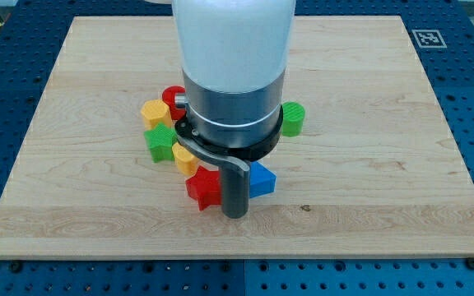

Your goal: Slide the red star closer to the yellow heart

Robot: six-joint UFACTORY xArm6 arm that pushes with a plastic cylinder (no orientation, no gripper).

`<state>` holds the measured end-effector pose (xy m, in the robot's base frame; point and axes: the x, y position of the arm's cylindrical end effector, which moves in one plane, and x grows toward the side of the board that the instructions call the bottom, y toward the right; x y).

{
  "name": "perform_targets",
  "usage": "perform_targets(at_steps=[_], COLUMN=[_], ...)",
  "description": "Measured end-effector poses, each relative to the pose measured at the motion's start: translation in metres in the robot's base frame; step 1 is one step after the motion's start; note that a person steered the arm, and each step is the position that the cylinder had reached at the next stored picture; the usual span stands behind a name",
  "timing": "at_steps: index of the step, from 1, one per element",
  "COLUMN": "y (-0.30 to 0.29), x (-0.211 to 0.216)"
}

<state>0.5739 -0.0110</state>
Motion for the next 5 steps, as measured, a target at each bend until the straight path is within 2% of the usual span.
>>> perform_targets(at_steps=[2,5], y=[-0.031,-0.028], x=[-0.008,-0.074])
